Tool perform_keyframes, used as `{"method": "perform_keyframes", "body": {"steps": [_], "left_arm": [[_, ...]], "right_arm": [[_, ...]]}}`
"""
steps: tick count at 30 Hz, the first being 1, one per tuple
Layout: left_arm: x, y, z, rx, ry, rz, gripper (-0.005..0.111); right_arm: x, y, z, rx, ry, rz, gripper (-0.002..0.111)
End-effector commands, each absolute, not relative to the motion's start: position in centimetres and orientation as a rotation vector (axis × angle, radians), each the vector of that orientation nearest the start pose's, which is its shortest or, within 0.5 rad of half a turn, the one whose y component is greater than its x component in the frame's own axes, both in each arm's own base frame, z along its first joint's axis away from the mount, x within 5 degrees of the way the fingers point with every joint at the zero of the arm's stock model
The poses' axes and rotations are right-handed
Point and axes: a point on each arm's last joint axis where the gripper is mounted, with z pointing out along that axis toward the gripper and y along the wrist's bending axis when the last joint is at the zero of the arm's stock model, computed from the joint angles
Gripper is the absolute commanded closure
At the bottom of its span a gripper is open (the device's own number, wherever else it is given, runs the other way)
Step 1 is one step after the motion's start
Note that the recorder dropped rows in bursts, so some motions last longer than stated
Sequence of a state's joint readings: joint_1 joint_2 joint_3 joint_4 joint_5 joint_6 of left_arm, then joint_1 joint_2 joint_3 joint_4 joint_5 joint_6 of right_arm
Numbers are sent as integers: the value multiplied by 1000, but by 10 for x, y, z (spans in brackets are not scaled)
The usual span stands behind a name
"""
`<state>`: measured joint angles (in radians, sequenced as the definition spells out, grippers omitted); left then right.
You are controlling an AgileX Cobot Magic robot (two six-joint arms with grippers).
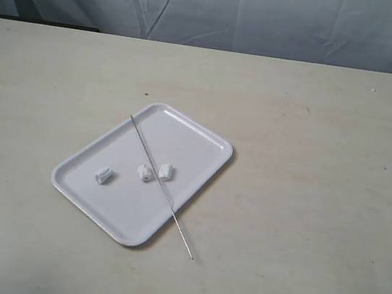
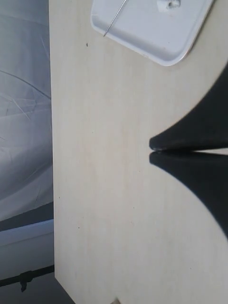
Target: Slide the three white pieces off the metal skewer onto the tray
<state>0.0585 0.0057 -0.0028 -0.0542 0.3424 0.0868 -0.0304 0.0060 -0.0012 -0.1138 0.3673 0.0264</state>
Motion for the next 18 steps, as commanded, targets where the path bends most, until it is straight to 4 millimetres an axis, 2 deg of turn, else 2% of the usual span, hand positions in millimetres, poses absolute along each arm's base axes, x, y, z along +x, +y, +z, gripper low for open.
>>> {"method": "perform_keyframes", "body": {"steps": [1, 18], "left_arm": [[54, 1, 183, -3, 1820, 50, 107], [54, 1, 183, 0, 1820, 54, 107]], "right_arm": [[53, -6, 181, -11, 1847, -120, 74], [53, -5, 181, -15, 1844, -113, 74]]}}
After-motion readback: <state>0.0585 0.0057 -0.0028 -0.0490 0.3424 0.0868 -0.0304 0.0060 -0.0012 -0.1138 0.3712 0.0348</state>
